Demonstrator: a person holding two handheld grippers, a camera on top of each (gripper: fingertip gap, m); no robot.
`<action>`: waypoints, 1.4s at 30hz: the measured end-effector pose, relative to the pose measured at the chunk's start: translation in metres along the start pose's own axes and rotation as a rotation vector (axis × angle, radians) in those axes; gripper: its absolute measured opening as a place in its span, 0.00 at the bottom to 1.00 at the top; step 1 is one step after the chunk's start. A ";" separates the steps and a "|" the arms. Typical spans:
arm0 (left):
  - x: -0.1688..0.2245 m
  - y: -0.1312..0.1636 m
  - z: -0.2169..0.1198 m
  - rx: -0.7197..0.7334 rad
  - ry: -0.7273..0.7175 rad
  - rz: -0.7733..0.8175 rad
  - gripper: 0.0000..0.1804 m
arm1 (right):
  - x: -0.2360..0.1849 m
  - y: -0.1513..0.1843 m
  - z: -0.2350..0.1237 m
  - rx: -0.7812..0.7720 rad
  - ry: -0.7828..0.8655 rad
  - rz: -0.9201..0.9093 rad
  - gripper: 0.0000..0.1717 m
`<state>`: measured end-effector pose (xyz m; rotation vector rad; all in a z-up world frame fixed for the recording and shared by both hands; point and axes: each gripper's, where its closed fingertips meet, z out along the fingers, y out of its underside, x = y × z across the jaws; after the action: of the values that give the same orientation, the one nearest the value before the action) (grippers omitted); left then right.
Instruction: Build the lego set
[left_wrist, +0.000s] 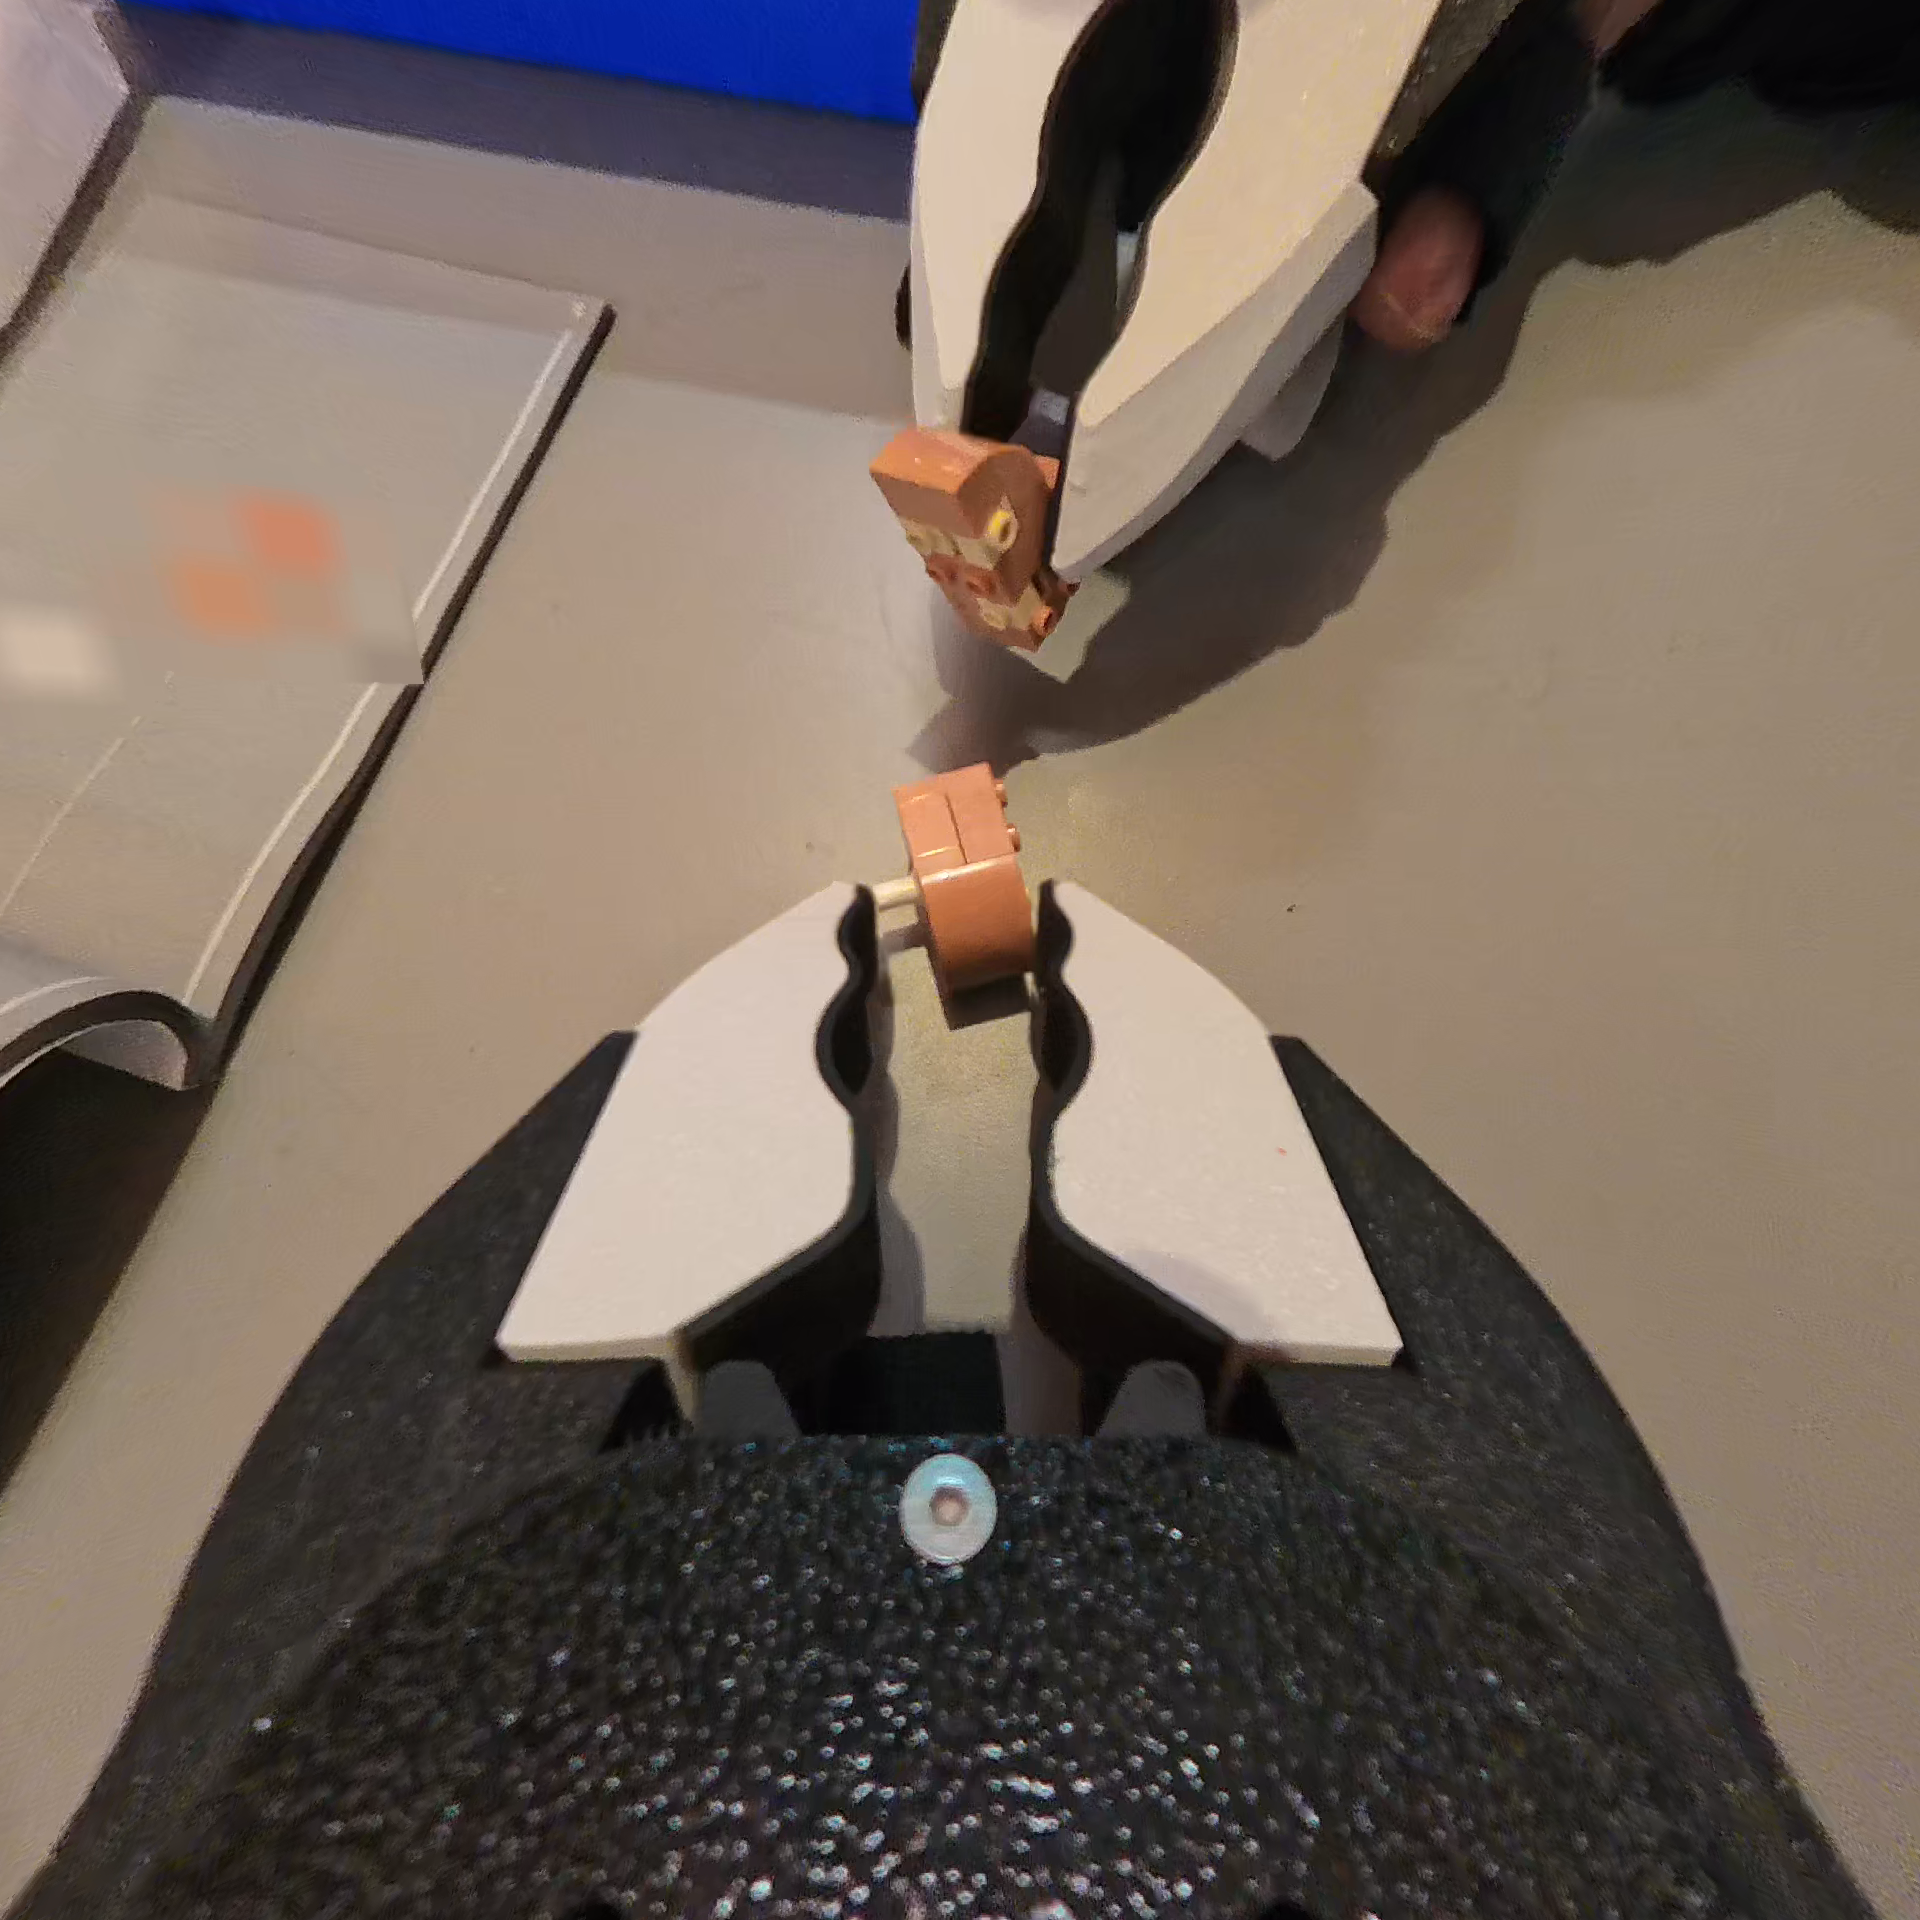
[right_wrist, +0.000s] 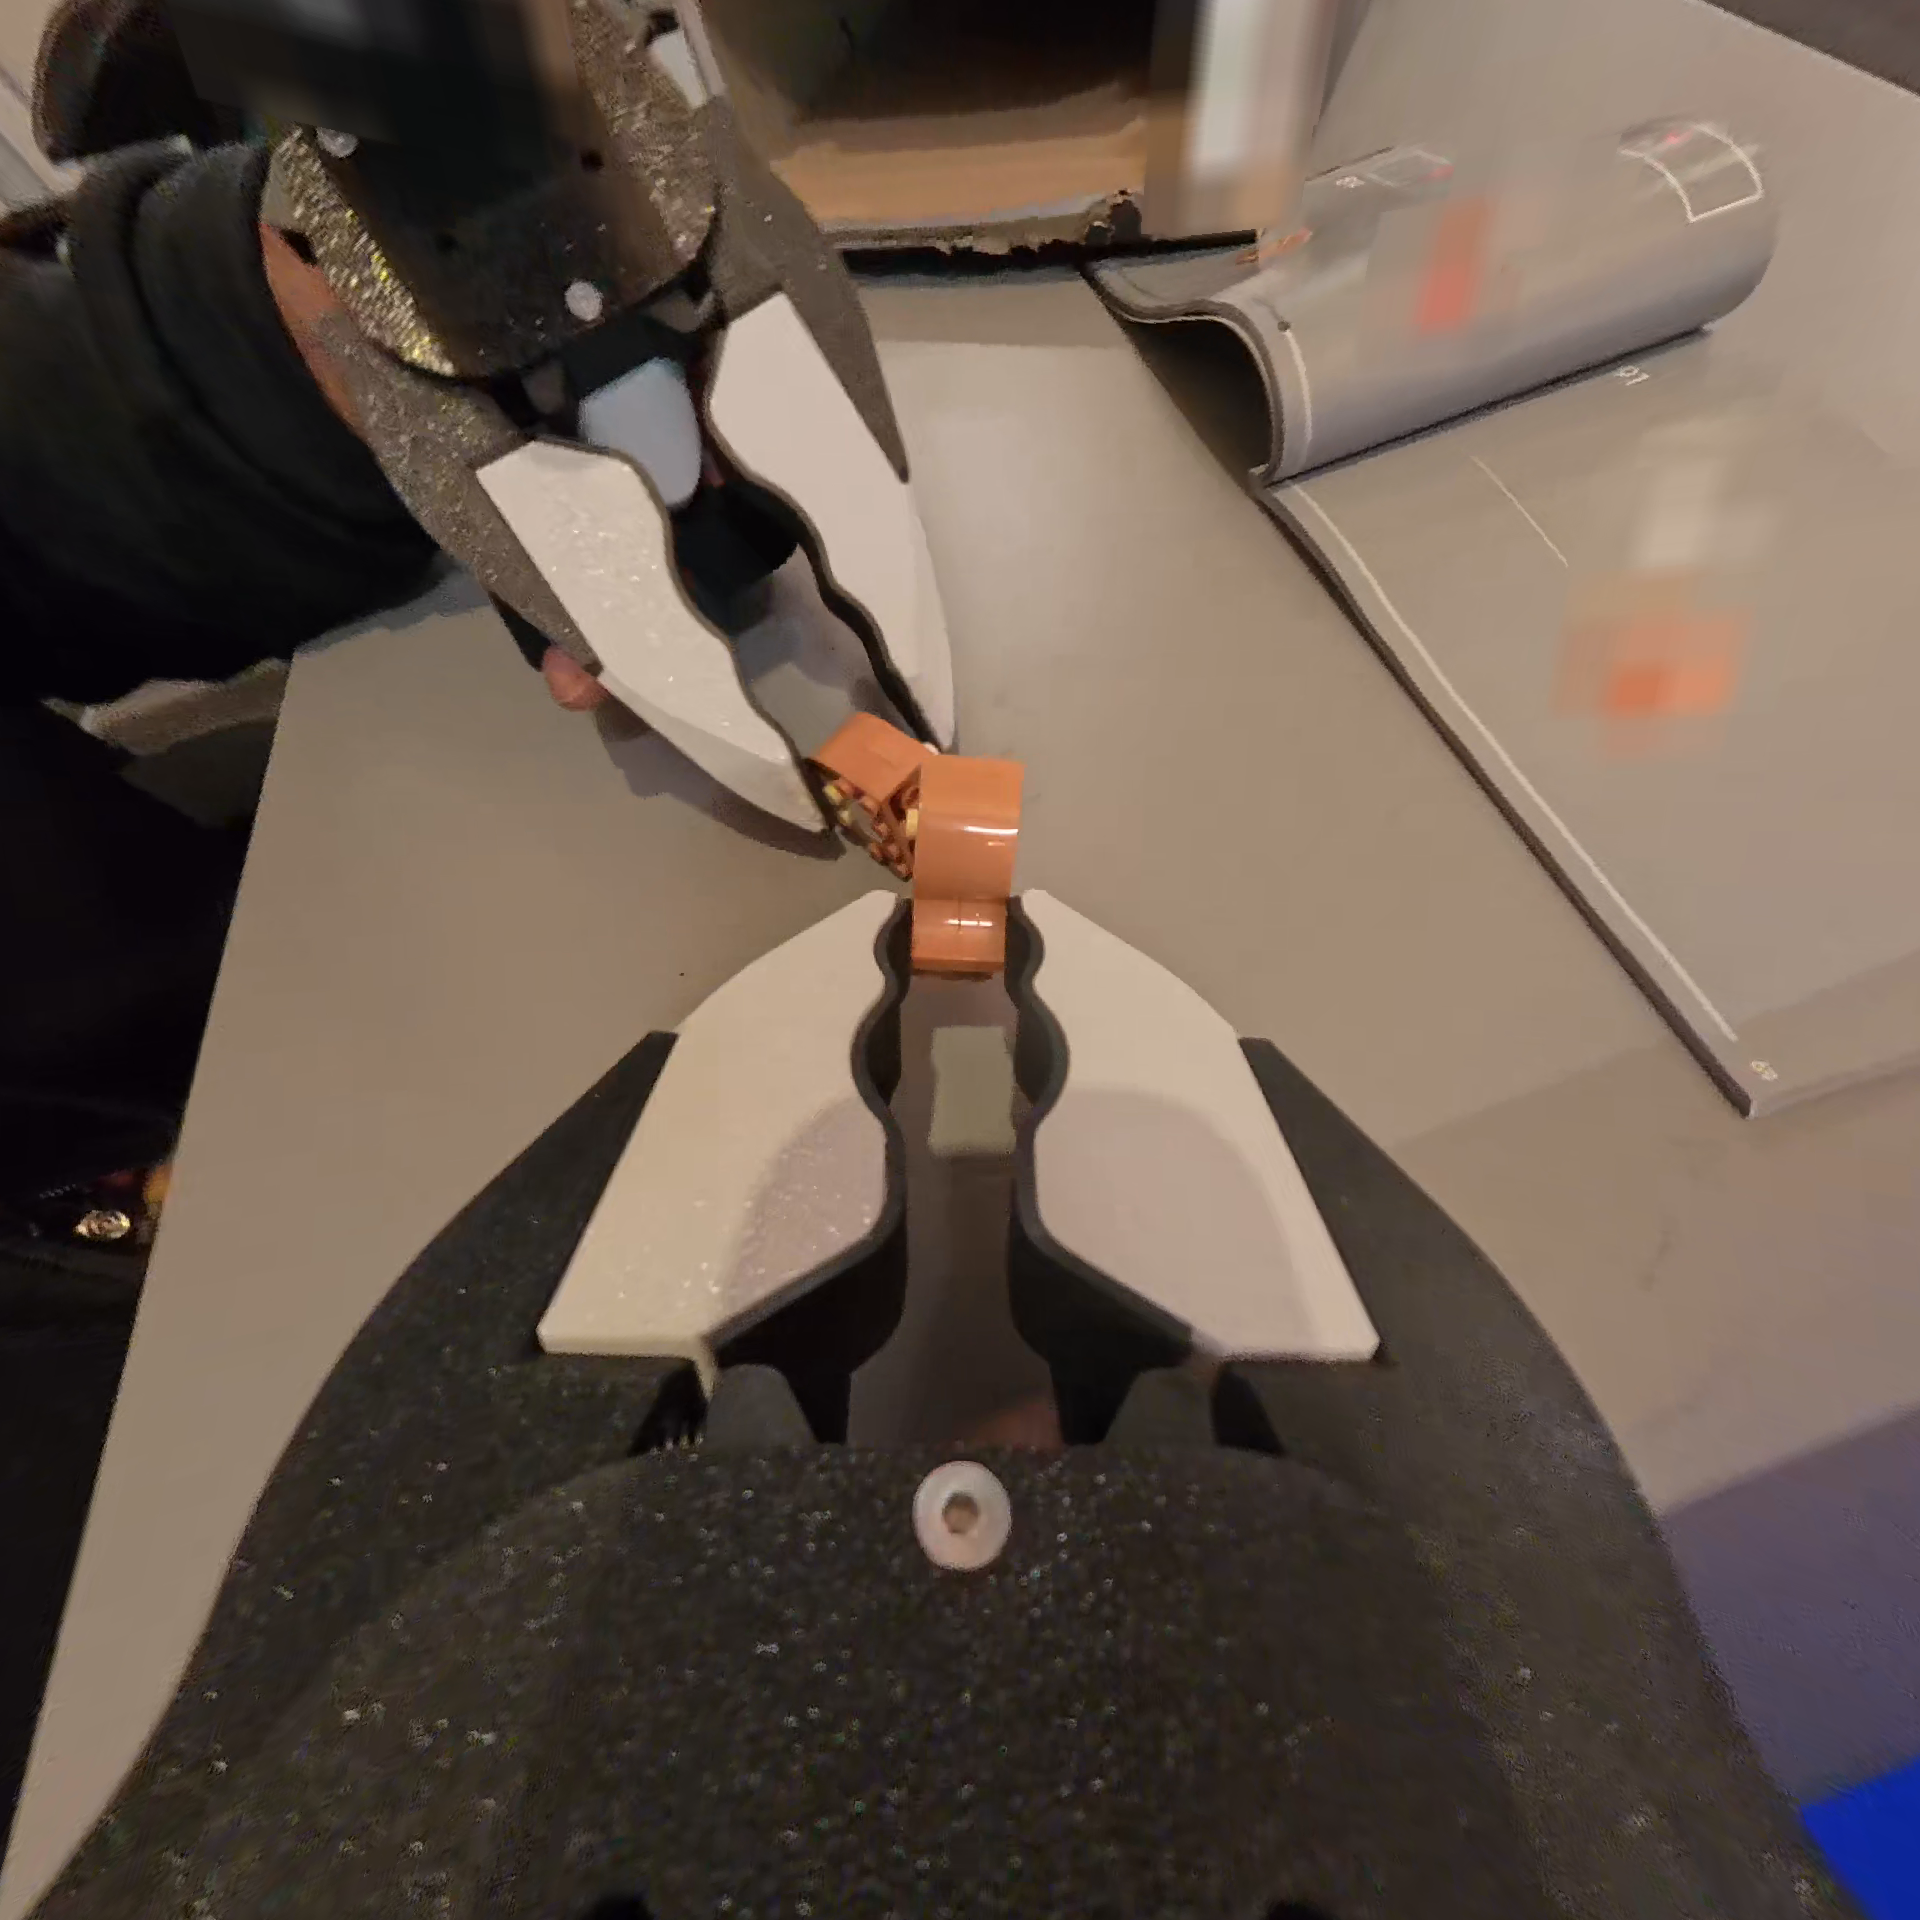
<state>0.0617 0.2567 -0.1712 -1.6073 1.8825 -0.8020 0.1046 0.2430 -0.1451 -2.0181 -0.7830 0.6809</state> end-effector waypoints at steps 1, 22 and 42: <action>0.000 0.000 0.001 0.003 0.009 0.007 0.16 | -0.002 0.001 0.001 -0.011 0.000 -0.030 0.10; 0.010 -0.049 -0.042 0.462 0.486 0.033 0.14 | -0.023 -0.038 -0.017 0.275 -0.251 -0.136 0.10; 0.017 -0.059 -0.046 0.548 0.449 0.066 0.10 | -0.032 -0.043 -0.025 0.355 -0.273 -0.146 0.10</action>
<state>0.0654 0.2371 -0.0964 -1.0767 1.7602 -1.5867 0.0891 0.2258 -0.0904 -1.5518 -0.8878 0.9495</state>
